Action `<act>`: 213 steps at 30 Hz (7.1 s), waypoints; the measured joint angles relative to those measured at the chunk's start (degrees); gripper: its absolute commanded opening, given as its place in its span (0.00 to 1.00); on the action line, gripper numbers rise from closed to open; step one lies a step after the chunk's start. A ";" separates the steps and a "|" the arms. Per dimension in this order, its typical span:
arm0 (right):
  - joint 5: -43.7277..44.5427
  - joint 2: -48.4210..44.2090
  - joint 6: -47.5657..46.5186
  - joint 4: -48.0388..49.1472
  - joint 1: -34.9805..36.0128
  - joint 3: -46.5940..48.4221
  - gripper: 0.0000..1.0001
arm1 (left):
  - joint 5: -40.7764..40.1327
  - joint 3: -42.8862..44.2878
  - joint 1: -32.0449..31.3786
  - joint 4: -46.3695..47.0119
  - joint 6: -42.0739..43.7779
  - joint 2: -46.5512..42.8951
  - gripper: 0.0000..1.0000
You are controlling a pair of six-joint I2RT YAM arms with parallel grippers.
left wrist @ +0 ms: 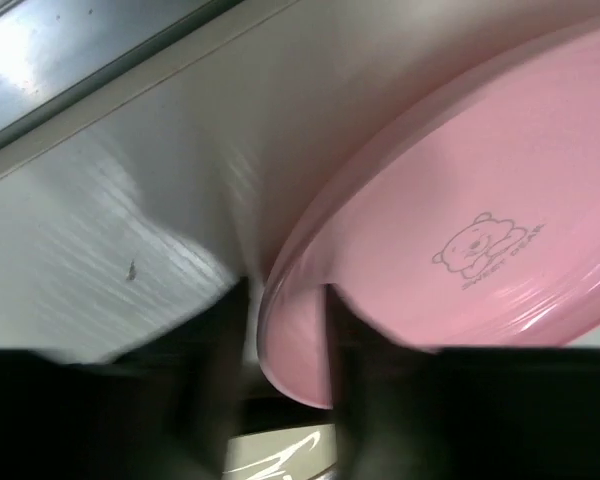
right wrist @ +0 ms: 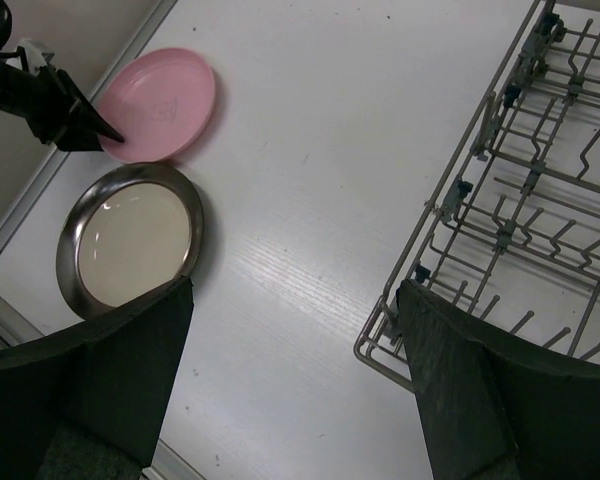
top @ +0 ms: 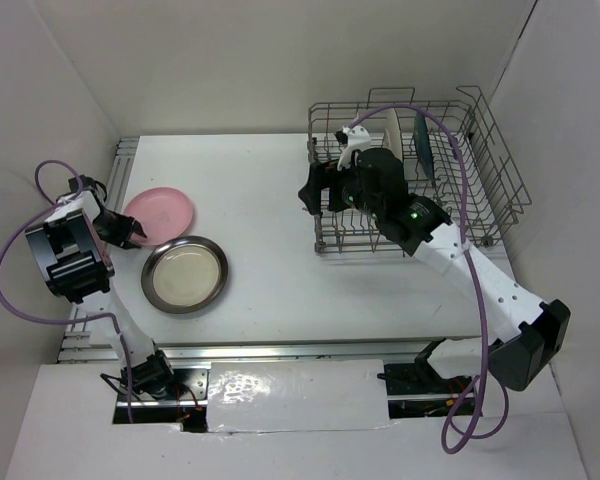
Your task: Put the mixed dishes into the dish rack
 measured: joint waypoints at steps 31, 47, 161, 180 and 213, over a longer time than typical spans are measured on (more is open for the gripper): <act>23.91 0.90 -18.82 2.62 29.62 1.57 0.90 | 4.79 9.79 -30.80 -10.29 15.76 -25.29 0.00; 39.98 19.61 -45.13 21.49 38.91 -8.90 0.88 | 4.46 9.62 -39.32 -17.03 18.75 -25.42 0.00; -21.24 40.02 1.68 -4.70 -21.11 47.47 0.00 | 33.42 -13.11 -14.88 -1.11 18.60 -50.69 0.99; -23.19 48.92 4.79 -5.20 -23.58 50.21 0.00 | 31.71 -14.49 -14.84 0.07 19.78 -47.34 0.99; -21.42 49.40 5.20 -5.05 -23.19 49.51 0.54 | 30.62 -14.49 -14.47 0.09 19.69 -45.88 0.99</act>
